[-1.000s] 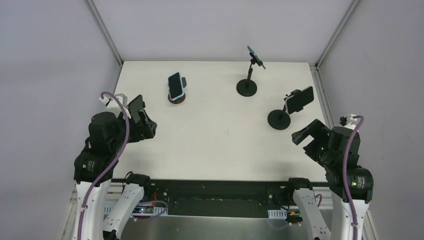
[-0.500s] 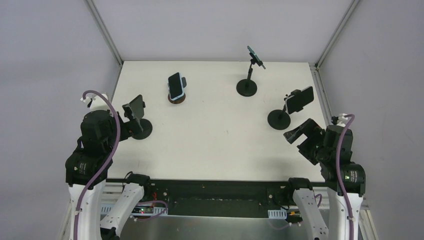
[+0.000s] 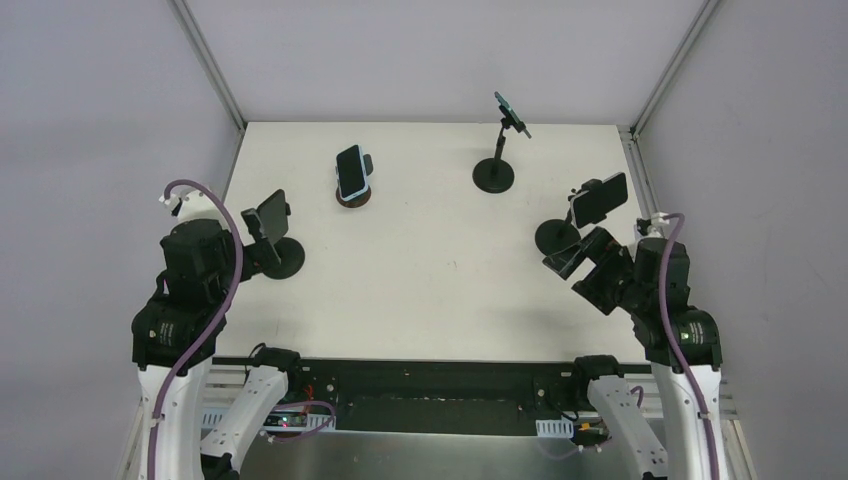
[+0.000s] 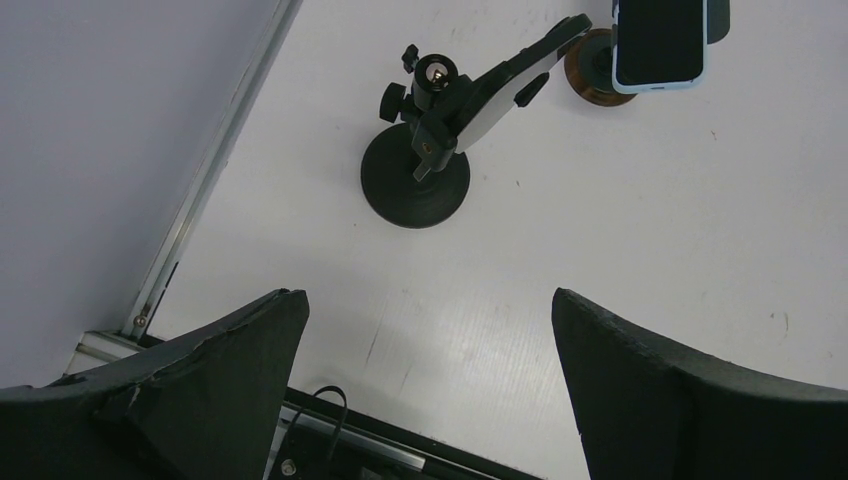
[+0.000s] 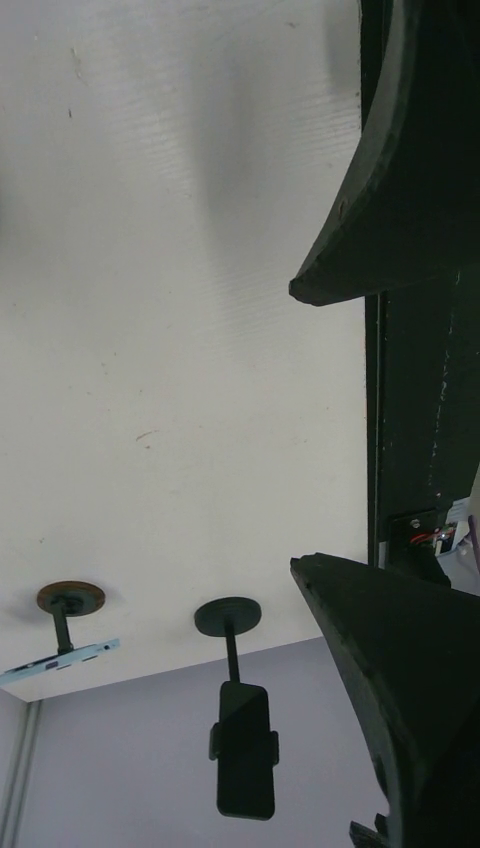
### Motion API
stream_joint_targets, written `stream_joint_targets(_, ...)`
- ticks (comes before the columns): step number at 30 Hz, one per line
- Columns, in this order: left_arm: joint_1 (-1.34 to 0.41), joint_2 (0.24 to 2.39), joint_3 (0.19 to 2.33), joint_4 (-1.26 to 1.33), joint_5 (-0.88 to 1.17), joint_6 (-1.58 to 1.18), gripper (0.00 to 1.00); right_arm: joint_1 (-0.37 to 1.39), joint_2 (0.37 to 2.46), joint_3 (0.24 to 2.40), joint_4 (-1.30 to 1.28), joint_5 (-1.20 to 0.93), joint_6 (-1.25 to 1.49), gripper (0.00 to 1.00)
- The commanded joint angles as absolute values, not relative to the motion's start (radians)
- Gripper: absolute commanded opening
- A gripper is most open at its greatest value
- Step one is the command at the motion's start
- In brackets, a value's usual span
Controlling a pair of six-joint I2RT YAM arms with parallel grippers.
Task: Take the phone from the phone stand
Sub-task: Move the phone stand with the phone to the center of the board.
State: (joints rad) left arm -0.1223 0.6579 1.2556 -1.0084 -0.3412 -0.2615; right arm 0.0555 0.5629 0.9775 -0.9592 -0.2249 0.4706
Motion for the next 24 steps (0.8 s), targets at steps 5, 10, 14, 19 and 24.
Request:
stream_joint_targets(5,-0.112,0.678,1.257,-1.001,-0.289,-0.293,1.0,0.4,0.642,1.001,-0.795,-0.042,0.55,0.99)
stream_joint_targets(10,-0.112,0.669,1.252,-0.993,-0.261,-0.31,1.0,0.603,0.66,0.942,-0.667,0.076,0.578,0.99)
stream_joint_targets(14,-0.112,0.662,1.246,-0.992,-0.271,-0.307,1.0,0.727,0.705,0.927,-0.618,0.137,0.602,0.99)
stream_joint_targets(19,-0.112,0.687,1.242,-0.982,-0.341,-0.298,1.0,0.878,0.747,0.907,-0.61,0.232,0.643,0.99)
stream_joint_targets(24,-0.112,0.732,1.25,-0.944,-0.393,-0.269,1.0,0.935,0.751,0.872,-0.608,0.269,0.687,0.99)
